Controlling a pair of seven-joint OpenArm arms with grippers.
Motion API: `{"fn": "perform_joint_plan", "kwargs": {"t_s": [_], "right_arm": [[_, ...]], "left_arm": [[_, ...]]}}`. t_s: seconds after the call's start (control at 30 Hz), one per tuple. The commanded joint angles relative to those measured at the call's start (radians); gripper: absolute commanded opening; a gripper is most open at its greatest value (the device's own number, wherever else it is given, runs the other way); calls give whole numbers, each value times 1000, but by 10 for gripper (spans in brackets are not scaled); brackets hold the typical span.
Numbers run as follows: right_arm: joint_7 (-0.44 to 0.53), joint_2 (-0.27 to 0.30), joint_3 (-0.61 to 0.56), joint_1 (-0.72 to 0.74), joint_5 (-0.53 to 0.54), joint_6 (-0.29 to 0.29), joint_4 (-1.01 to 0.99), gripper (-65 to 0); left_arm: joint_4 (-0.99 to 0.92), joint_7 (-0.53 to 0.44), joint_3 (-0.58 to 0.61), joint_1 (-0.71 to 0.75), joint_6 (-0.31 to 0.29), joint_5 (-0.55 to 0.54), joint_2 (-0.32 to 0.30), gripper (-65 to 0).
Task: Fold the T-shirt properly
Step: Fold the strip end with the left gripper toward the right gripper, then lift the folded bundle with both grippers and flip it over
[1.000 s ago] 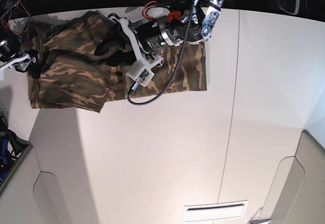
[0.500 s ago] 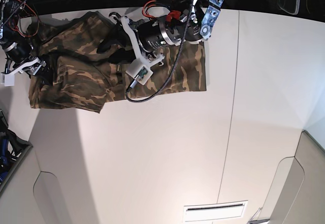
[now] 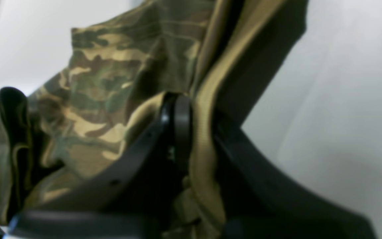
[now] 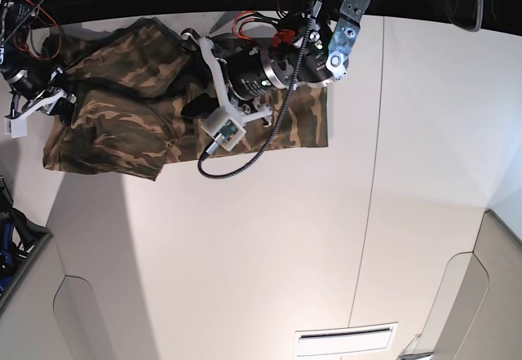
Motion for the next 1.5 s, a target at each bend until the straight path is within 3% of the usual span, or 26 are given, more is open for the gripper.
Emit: {"fn": "perform_joint_plan", "kwargs": {"t_s": [0.0, 0.27, 0.43, 0.57, 0.8, 0.97, 1.13, 1.3, 1.33, 1.4, 1.47], "right_arm": [[3, 40, 30, 24, 8, -6, 12, -650], [-241, 152, 80, 169, 188, -6, 13, -650], [-318, 160, 78, 241, 276, -5, 32, -650], [-351, 101, 70, 248, 301, 2, 131, -650], [-350, -71, -14, 149, 244, 1, 457, -650], [-327, -167, -172, 68, 161, -13, 639, -650], [-299, -235, -369, 33, 47, -18, 662, -650], [-274, -263, -547, 35, -58, -18, 661, -650], [-274, -263, -575, 35, -75, -18, 661, -635], [-274, -263, -623, 35, -103, -18, 661, -452], [-274, -263, -658, 35, -116, -18, 661, -330]], "left_arm": [[19, -10, -23, -5, -10, -10, 7, -384], [16, 5, -266, 8, -6, -9, -59, -384], [-23, 3, -332, 48, -3, -10, -70, -384], [-125, -15, -329, 61, 1, -11, -70, -384], [-308, -99, -329, 58, 1, -50, -61, -384], [-367, -102, -300, 22, 1, -52, -41, -384], [-375, -101, -262, 2, 1, -55, -31, -384], [-375, -101, -255, -3, 1, -59, -31, -384], [-375, -101, -256, -3, 1, -67, -31, -384], [-375, -101, -255, -6, 0, -80, -31, -384], [-371, -101, -257, -6, 0, -96, -31, -384]]}}
